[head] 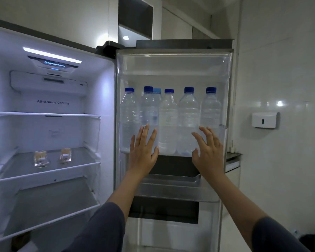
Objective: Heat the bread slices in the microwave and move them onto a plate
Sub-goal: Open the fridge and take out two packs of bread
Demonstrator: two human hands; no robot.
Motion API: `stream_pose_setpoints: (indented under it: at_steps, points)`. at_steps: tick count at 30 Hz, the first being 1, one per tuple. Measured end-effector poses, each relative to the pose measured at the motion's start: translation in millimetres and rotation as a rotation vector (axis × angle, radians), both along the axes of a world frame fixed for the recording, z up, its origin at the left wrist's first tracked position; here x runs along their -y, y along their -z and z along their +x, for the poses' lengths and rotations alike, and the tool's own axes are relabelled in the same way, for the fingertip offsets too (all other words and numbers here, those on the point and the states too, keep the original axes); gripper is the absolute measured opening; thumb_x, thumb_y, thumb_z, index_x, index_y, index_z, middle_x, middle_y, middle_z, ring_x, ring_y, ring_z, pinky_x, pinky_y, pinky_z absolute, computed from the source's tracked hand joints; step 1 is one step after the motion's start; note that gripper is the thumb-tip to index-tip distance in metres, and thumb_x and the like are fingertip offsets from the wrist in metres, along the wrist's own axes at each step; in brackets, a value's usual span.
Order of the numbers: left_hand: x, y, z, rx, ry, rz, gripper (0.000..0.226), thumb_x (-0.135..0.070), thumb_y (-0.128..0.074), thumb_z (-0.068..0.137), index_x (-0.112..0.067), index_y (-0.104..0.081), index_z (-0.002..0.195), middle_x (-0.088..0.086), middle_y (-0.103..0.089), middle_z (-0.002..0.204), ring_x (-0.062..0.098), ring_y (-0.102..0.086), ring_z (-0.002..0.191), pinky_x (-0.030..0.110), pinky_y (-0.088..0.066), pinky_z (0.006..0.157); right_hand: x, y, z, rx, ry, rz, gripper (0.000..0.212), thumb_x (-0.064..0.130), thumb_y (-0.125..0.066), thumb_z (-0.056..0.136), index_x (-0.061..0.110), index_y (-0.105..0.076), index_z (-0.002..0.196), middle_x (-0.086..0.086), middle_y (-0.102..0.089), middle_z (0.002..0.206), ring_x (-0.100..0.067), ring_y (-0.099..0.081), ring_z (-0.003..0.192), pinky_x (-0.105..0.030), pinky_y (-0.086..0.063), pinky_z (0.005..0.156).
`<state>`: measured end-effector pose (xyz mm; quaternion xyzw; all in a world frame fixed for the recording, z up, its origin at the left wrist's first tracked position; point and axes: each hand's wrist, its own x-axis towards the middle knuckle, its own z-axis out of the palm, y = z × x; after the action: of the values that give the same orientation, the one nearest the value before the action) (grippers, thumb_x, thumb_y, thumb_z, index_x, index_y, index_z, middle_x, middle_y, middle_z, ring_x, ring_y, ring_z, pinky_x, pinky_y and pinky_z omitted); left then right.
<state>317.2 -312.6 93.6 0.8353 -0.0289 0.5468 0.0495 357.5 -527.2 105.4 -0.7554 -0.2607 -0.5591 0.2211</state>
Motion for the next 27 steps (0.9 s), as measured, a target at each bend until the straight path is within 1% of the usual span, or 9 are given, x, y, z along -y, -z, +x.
stream_pose_setpoints:
  at_steps: [6, 10, 13, 16, 18, 20, 23, 25, 27]
  points:
    - [-2.6, -0.2, 26.4, 0.048, -0.113, 0.105, 0.059, -0.038, -0.041, 0.087, -0.022, -0.031, 0.142, 0.008, -0.024, 0.151, 0.024, -0.014, 0.14, 0.051, -0.013, 0.111, -18.0, -0.5, 38.8, -0.049, -0.033, -0.019, 0.062, 0.006, -0.073, 0.066, 0.016, -0.05, 0.123, -0.013, -0.048, 0.135, -0.027, -0.033, 0.127, -0.052, -0.046, 0.091]
    - [-8.2, 0.2, 41.0, 0.07, -0.122, 0.133, 0.06, -0.035, -0.042, 0.087, -0.023, -0.025, 0.143, 0.005, -0.016, 0.152, 0.023, -0.011, 0.142, 0.052, -0.011, 0.112, -33.8, -0.4, 58.4, -0.066, -0.093, -0.036, 0.062, 0.008, -0.072, 0.068, 0.017, -0.047, 0.124, -0.012, -0.048, 0.136, -0.025, -0.033, 0.125, -0.048, -0.049, 0.085]
    - [-13.6, 0.6, 49.0, 0.062, -0.074, 0.138, 0.059, -0.034, -0.038, 0.088, -0.021, -0.023, 0.144, 0.005, -0.015, 0.153, 0.024, -0.012, 0.142, 0.049, -0.019, 0.113, -45.3, 0.0, 69.6, -0.074, -0.141, -0.054, 0.063, 0.01, -0.072, 0.07, 0.017, -0.045, 0.126, -0.012, -0.047, 0.136, -0.024, -0.034, 0.123, -0.045, -0.051, 0.081]
    - [-17.0, 0.2, 54.7, 0.047, -0.005, 0.103, 0.059, -0.034, -0.038, 0.088, -0.02, -0.024, 0.143, 0.006, -0.015, 0.152, 0.025, -0.012, 0.141, 0.05, -0.029, 0.109, -58.8, 2.1, 78.0, -0.086, -0.186, -0.084, 0.062, 0.013, -0.07, 0.073, 0.02, -0.04, 0.127, -0.011, -0.045, 0.137, -0.029, -0.043, 0.123, -0.044, -0.052, 0.08]
    - [-19.7, 0.6, 57.4, 0.036, 0.033, 0.063, 0.059, -0.036, -0.039, 0.088, -0.021, -0.022, 0.143, 0.005, -0.013, 0.152, 0.024, -0.008, 0.142, 0.05, -0.037, 0.105, -68.1, 3.6, 82.2, -0.091, -0.206, -0.086, 0.063, 0.013, -0.07, 0.074, 0.022, -0.038, 0.127, -0.012, -0.046, 0.136, -0.031, -0.047, 0.122, -0.043, -0.054, 0.078]
    - [-22.9, 1.9, 59.3, 0.025, 0.068, 0.026, 0.06, -0.038, -0.039, 0.089, -0.024, -0.02, 0.144, 0.002, -0.01, 0.153, 0.019, 0.0, 0.144, 0.05, -0.044, 0.1, -75.9, 5.1, 84.6, -0.081, -0.209, -0.06, 0.063, 0.014, -0.071, 0.072, 0.022, -0.039, 0.126, -0.011, -0.048, 0.134, -0.029, -0.046, 0.12, -0.043, -0.055, 0.075]
    - [-26.5, 3.9, 59.0, 0.037, 0.083, -0.008, 0.06, -0.041, -0.038, 0.09, -0.026, -0.016, 0.144, 0.0, -0.007, 0.153, 0.011, 0.009, 0.144, 0.044, -0.052, 0.092, -83.5, 4.7, 83.4, -0.04, -0.181, -0.005, 0.051, 0.024, -0.056, 0.076, 0.024, -0.042, 0.125, -0.004, -0.044, 0.131, -0.021, -0.038, 0.117, -0.043, -0.05, 0.075]
    - [-27.4, 5.4, 56.4, 0.053, 0.087, -0.022, 0.061, -0.04, -0.04, 0.09, -0.025, -0.017, 0.144, 0.0, -0.008, 0.153, 0.014, 0.006, 0.145, 0.041, -0.054, 0.09, -87.4, 1.9, 80.6, -0.022, -0.167, 0.017, 0.049, 0.033, -0.045, 0.077, 0.024, -0.043, 0.125, 0.0, -0.039, 0.129, -0.019, -0.036, 0.117, -0.044, -0.047, 0.078]
    - [-29.1, 6.8, 53.8, 0.073, 0.088, -0.027, 0.06, -0.04, -0.04, 0.09, -0.023, -0.019, 0.144, 0.001, -0.009, 0.153, 0.021, -0.002, 0.145, 0.036, -0.048, 0.094, -91.1, 1.0, 78.5, -0.003, -0.151, 0.027, 0.049, 0.037, -0.042, 0.078, 0.025, -0.044, 0.126, 0.001, -0.037, 0.13, -0.02, -0.036, 0.118, -0.044, -0.044, 0.082]
